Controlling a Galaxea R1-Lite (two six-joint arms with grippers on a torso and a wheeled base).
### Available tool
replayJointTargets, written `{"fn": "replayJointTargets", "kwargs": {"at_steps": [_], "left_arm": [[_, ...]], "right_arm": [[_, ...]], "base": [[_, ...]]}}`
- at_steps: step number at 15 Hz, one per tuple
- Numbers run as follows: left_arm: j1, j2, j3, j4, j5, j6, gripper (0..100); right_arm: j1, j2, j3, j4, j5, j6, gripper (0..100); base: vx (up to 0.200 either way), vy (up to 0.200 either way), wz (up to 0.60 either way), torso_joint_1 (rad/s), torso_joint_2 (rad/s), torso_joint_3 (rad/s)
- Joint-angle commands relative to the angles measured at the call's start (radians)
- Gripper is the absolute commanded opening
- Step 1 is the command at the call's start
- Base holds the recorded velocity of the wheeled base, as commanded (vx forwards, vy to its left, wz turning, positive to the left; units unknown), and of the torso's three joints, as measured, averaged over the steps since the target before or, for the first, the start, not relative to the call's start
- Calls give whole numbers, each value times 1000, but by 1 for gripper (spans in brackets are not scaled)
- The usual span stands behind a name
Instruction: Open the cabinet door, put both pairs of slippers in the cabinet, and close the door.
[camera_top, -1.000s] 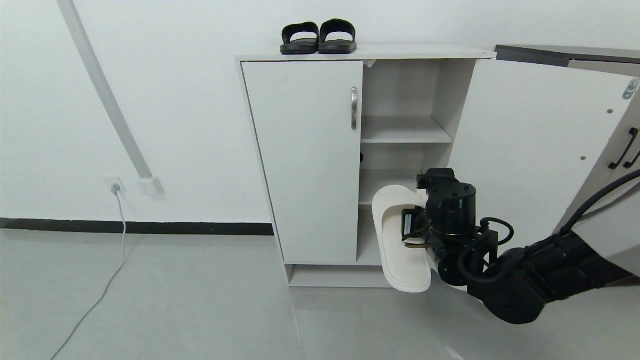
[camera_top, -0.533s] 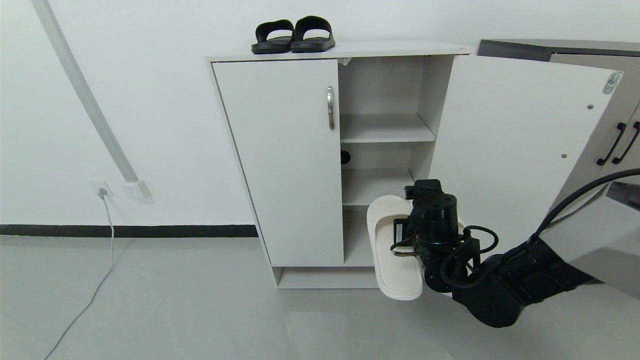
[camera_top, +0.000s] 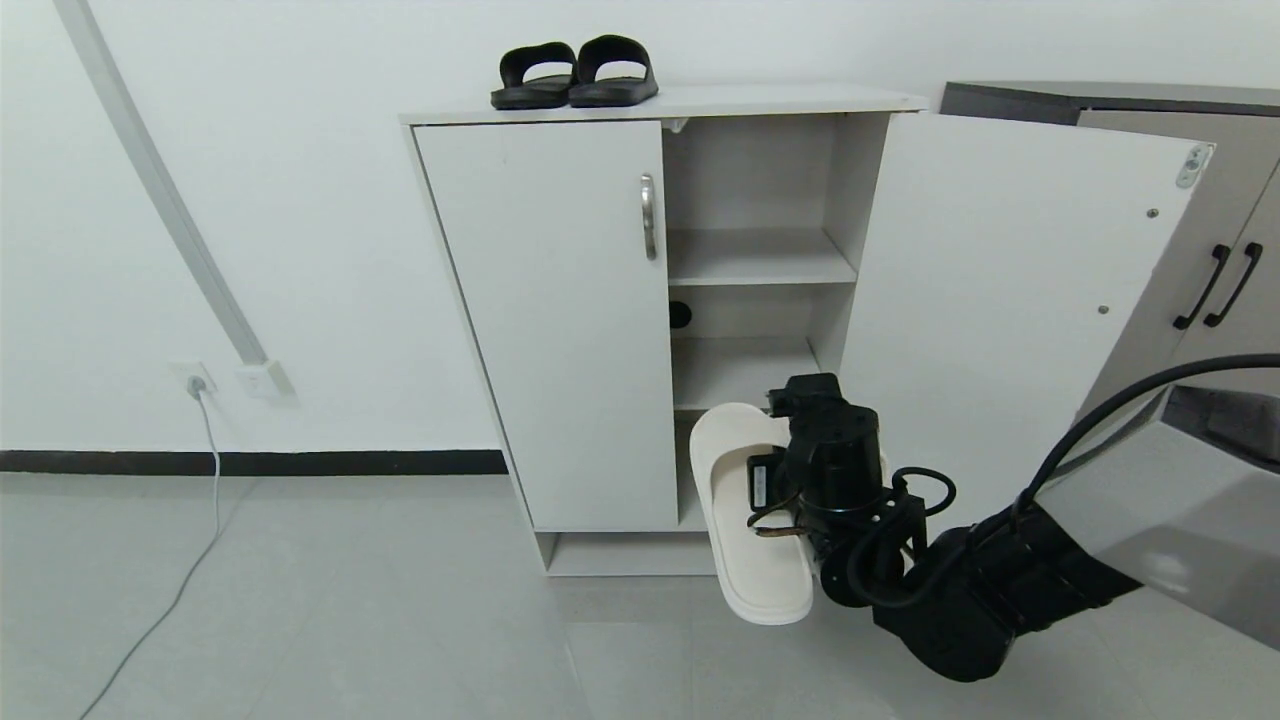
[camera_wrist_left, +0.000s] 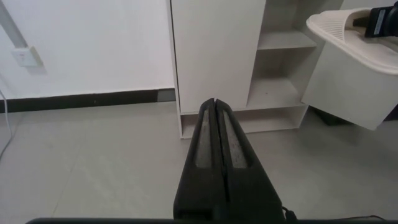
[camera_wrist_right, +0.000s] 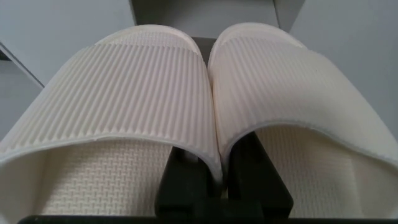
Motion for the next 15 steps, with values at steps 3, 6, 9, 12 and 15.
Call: {"fn": "replayJointTargets", "kwargs": {"at_steps": [3,6,9,12,15], "left_arm": [[0,3,0,0,0,1,0],[0,3,0,0,-1,2,0],[0,3,0,0,-1,2,0],[0,3,0,0,-1,2,0],[0,3,0,0,-1,2,0]], "right_arm": [[2,0,1,0,-2,1,0],[-1,2,6,0,-5,3,0],[-2,22,-1,0,-2,3,0],[-2,66,-28,-2,-5,4,0],[-13,85,-51,-16,-11,4,0]], "base": [[0,0,0,0,0,0],[0,0,0,2,10,-131],[0,0,0,5,2,-188],[0,0,0,-2,4,-194],[0,0,0,4,2,-141]]}}
